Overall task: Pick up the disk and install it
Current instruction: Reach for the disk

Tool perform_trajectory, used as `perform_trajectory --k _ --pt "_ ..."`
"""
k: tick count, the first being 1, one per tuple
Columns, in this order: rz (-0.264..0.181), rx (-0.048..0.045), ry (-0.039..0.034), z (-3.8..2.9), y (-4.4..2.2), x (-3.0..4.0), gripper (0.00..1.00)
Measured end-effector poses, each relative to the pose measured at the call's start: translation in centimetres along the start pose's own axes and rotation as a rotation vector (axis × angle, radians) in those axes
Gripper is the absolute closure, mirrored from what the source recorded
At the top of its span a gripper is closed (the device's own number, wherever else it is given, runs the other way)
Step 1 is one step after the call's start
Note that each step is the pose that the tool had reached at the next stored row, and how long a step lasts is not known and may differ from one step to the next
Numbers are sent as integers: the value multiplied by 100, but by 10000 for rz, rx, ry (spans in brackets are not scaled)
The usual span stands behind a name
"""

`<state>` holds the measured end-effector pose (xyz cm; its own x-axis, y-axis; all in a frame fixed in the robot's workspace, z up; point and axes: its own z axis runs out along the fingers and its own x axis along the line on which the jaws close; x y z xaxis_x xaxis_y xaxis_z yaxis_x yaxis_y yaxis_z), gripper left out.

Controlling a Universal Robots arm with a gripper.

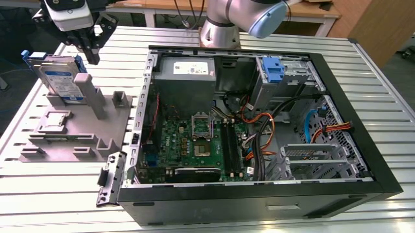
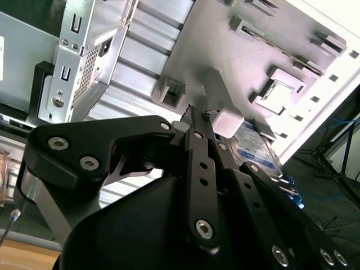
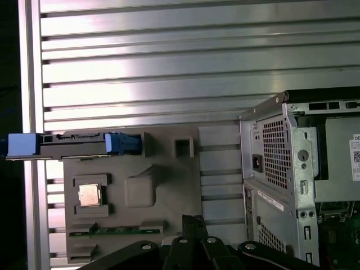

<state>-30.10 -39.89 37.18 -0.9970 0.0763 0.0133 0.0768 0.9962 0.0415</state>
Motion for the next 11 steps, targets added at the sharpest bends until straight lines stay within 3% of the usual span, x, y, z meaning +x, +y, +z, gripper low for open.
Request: perform_trajectory --k 11 --pt "0 0 0 8 -9 105 90"
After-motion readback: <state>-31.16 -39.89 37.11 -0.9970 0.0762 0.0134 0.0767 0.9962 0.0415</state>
